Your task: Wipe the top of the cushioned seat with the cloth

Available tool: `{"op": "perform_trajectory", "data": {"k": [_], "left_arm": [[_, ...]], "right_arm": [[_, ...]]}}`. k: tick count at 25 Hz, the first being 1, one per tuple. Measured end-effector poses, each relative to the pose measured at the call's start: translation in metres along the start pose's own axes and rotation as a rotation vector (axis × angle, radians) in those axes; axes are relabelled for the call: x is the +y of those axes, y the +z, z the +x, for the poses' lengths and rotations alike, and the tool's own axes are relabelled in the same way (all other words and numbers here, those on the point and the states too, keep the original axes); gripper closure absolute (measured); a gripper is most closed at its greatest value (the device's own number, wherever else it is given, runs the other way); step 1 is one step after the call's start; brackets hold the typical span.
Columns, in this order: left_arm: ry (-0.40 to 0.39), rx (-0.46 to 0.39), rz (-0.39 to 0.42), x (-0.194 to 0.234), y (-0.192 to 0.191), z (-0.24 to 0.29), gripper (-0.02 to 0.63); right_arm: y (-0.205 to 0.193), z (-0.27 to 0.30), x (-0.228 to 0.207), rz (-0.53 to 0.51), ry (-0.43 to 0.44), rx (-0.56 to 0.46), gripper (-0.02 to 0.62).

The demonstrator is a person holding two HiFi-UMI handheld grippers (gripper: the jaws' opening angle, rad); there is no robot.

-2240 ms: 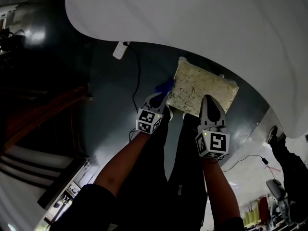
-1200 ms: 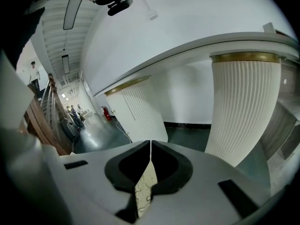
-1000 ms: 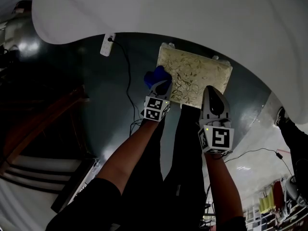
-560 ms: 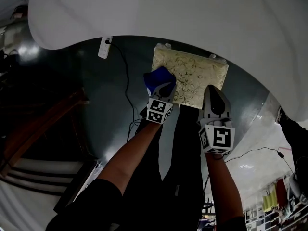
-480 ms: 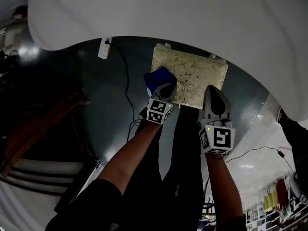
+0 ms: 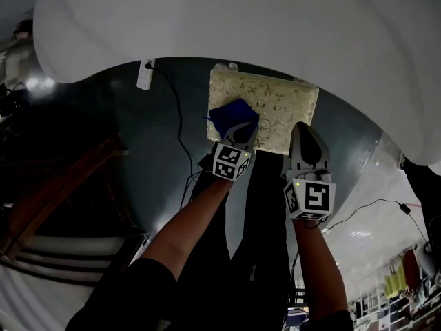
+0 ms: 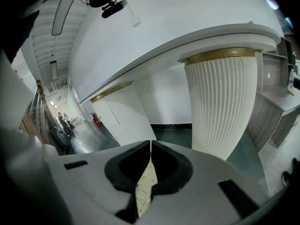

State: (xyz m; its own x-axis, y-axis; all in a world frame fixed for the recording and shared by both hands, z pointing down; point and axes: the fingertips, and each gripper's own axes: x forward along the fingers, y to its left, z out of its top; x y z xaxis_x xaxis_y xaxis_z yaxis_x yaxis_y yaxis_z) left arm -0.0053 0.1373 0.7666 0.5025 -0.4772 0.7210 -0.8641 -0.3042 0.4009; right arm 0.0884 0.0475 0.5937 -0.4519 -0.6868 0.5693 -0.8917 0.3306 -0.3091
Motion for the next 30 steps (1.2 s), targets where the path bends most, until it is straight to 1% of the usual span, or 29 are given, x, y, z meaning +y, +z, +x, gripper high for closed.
{"op": "perform_trajectory", "data": {"k": [4, 7, 9, 12, 15, 17, 22, 26, 30], "left_arm": [[0.006, 0.002, -0.004, -0.006, 0.000, 0.002, 0.568], [-0.031, 0.012, -0.021, -0.017, 0.000, 0.006, 0.568], [-0.049, 0.020, -0.016, -0.026, 0.000, 0.011, 0.568], [-0.052, 0.025, -0.005, -0.032, 0.001, 0.015, 0.569], [-0.060, 0.027, -0.010, -0.039, 0.001, 0.020, 0.569], [-0.070, 0.035, 0.001, -0.047, 0.001, 0.025, 0.569], [-0.129, 0.069, 0.065, -0.074, -0.002, 0.035, 0.569], [-0.148, 0.071, 0.040, -0.086, 0.000, 0.044, 0.568], [-0.153, 0.092, 0.058, -0.097, -0.001, 0.049, 0.568]], "right_arm": [[-0.003, -0.007, -0.013, 0.025, -0.031, 0.001, 0.557], [-0.005, -0.014, -0.022, 0.034, -0.046, -0.005, 0.557], [-0.008, -0.016, -0.026, 0.030, -0.053, 0.000, 0.557], [-0.010, -0.021, -0.036, 0.008, -0.087, 0.007, 0.557], [-0.013, -0.028, -0.050, 0.014, -0.121, 0.005, 0.557], [-0.014, -0.031, -0.060, 0.022, -0.137, 0.003, 0.557], [-0.015, -0.041, -0.073, 0.052, -0.169, -0.017, 0.557], [-0.016, -0.043, -0.083, 0.079, -0.198, -0.032, 0.557], [-0.018, -0.051, -0.091, 0.090, -0.216, -0.035, 0.557]]}}
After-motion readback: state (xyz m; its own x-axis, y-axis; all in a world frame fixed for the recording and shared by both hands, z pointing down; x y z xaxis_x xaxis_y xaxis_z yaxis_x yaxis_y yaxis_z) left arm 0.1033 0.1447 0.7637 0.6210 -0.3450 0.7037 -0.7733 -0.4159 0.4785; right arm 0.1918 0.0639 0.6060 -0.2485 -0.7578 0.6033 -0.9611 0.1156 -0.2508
